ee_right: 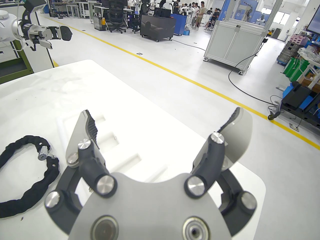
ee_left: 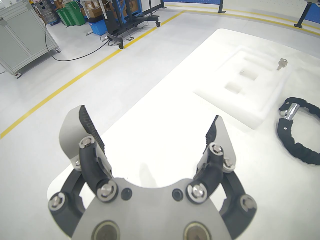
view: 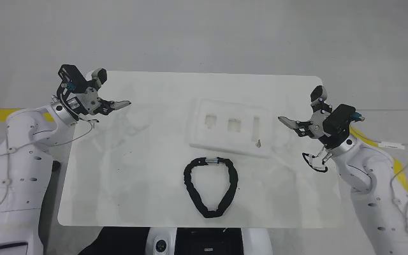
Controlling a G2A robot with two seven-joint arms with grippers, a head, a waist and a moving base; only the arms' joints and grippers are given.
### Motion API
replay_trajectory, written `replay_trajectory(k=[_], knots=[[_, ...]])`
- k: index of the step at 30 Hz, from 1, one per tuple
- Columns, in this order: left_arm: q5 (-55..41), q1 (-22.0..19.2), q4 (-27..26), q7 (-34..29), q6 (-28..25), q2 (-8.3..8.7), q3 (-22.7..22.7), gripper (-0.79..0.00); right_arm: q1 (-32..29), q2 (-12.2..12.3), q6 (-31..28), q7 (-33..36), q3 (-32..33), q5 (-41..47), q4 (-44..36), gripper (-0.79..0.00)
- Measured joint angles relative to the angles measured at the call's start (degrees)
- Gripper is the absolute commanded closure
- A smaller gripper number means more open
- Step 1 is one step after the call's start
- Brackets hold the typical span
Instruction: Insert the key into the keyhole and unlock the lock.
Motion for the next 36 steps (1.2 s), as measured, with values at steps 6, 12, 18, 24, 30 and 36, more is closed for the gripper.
replay_trajectory(k=[6, 12, 18, 24, 30, 36], knots=[[0.00, 0.00, 0.00, 0.00, 0.00, 0.00, 0.00, -0.784, 0.00, 0.00, 0.00, 0.00, 0.00, 0.00, 0.00, -0.784], [0.00, 0.00, 0.00, 0.00, 0.00, 0.00, 0.00, -0.784, 0.00, 0.00, 0.00, 0.00, 0.00, 0.00, 0.00, -0.784], [0.00, 0.00, 0.00, 0.00, 0.00, 0.00, 0.00, -0.785, 0.00, 0.00, 0.00, 0.00, 0.00, 0.00, 0.00, -0.784], [0.00, 0.00, 0.00, 0.00, 0.00, 0.00, 0.00, -0.785, 0.00, 0.00, 0.00, 0.00, 0.00, 0.00, 0.00, -0.785], [0.00, 0.00, 0.00, 0.00, 0.00, 0.00, 0.00, -0.785, -0.42, -0.04, -0.47, 7.04, -0.84, 3.71, -1.65, -0.785], [0.00, 0.00, 0.00, 0.00, 0.00, 0.00, 0.00, -0.785, 0.24, 0.21, -0.95, 24.74, -2.31, 14.33, -4.42, -0.785]])
